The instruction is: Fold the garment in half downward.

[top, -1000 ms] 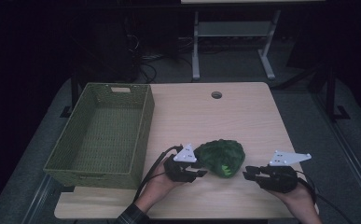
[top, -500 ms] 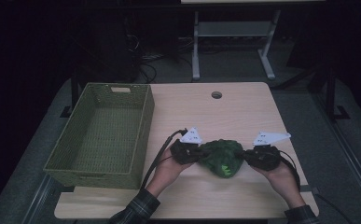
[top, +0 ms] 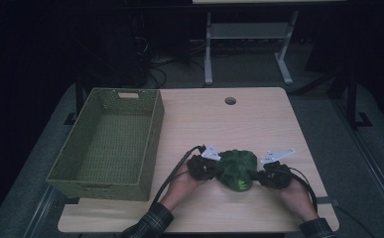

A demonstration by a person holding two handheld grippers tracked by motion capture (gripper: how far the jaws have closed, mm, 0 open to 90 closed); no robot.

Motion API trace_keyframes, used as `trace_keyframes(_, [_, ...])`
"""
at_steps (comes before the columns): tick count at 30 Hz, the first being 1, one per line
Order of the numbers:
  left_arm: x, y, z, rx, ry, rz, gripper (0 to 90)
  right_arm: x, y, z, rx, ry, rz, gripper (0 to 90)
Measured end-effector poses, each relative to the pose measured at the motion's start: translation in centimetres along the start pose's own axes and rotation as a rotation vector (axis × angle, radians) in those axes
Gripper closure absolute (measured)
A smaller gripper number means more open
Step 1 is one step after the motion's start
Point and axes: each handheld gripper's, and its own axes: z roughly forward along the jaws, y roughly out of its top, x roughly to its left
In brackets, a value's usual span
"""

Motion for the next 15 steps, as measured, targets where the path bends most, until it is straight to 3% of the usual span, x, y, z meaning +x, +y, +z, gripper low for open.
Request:
trace_keyframes(6, [0.6,0.0,0.1,0.005,0.006,-0.001,89.6,0.2,-0.7,0.3,-0.002,0.021,0.012,90.0])
trace_keyframes(8, [0.8,0.0,-0.3,-0.023,-0.004,-0.031,89.6,0.4,-0.7,0.2,-0.002,0.017,0.004,90.0])
trace_keyframes(15, [0.4,0.2,-2.5,-0.062,-0.005,-0.032,89.6,-0.6,-0.4,-3.0,-0.095,-0.021,0.021,90.0])
